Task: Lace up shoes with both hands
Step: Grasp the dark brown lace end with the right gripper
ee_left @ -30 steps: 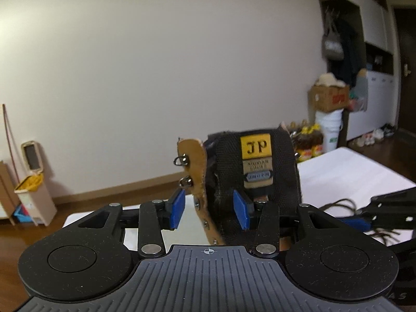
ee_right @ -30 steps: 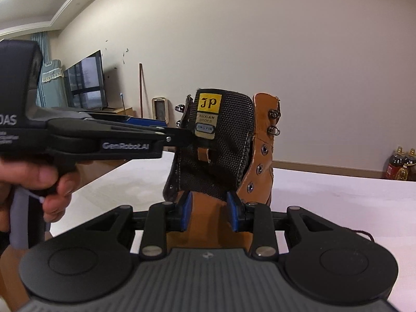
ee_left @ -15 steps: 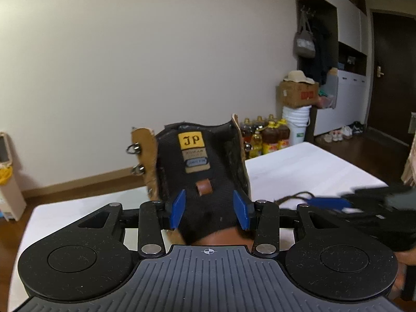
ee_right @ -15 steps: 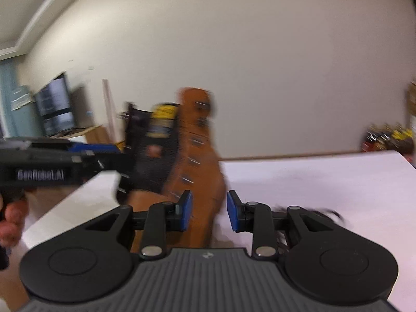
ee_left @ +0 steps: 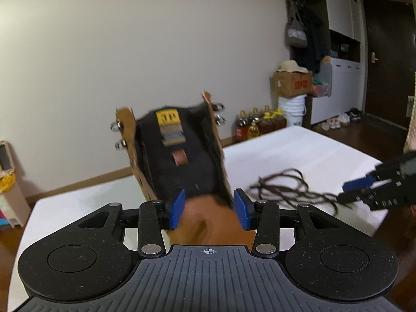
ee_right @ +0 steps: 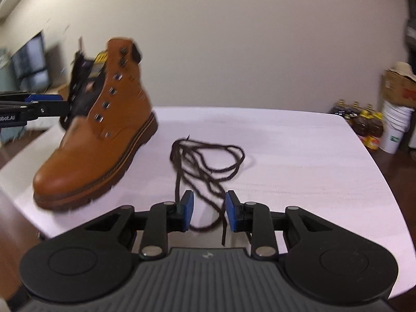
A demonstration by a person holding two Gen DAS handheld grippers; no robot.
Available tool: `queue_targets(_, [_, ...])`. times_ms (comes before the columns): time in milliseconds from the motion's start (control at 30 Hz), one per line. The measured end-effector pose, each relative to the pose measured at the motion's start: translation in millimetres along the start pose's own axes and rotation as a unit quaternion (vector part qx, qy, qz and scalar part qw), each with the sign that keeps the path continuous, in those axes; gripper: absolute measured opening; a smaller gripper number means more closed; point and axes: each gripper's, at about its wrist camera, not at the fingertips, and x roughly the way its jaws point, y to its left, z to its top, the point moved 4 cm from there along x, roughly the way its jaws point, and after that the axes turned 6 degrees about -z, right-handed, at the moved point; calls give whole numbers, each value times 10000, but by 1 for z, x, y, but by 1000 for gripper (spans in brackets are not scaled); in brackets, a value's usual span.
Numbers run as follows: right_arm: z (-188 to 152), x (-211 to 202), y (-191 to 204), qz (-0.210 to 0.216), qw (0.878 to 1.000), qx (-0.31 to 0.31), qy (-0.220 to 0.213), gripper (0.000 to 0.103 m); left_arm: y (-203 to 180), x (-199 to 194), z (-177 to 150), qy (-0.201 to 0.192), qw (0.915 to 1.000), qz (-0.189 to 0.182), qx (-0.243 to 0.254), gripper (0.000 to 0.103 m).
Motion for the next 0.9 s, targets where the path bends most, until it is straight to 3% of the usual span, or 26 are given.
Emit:
queue_targets(100, [-3, 2, -2, 91, 9994, -152, 294, 29, -6, -1, -8, 84, 9999, -75, -13, 45])
queue_targets(367, [-5, 15, -13, 270, 9986, 5, 456, 24, -20, 7, -19, 197, 9997, -130, 82, 45])
queue_targets(400, [-4, 18, -14, 285, 9985, 22, 467, 18, -21, 7, -20, 192, 9997, -136, 87, 45])
queue_targets(433, [-4, 23, -15, 344, 9980, 56, 530, 5, -21, 7, -20, 192, 9997, -135, 93, 45])
queue_targets(500, [-5, 25, -17, 400, 9974, 151, 572, 3, -20, 6, -21, 187, 9997, -128, 109, 45])
queue_targets(633, [-2, 15, -17, 959, 9912, 778, 470, 3, -16, 2, -24, 182, 9998, -69, 71, 45])
queue_targets(667, [0, 12, -15, 1129, 9880, 963, 424, 3, -14, 1, -25, 174, 9998, -46, 56, 45])
queue_targets(767, [11, 5, -1, 1998, 9636, 1750, 296, 3, -7, -3, -26, 129, 9999, -33, 6, 45])
queue_targets(900, [23, 16, 15, 2850, 9176, 2761, 246, 3, 1, -16, -31, 78, 9997, -194, -109, 45])
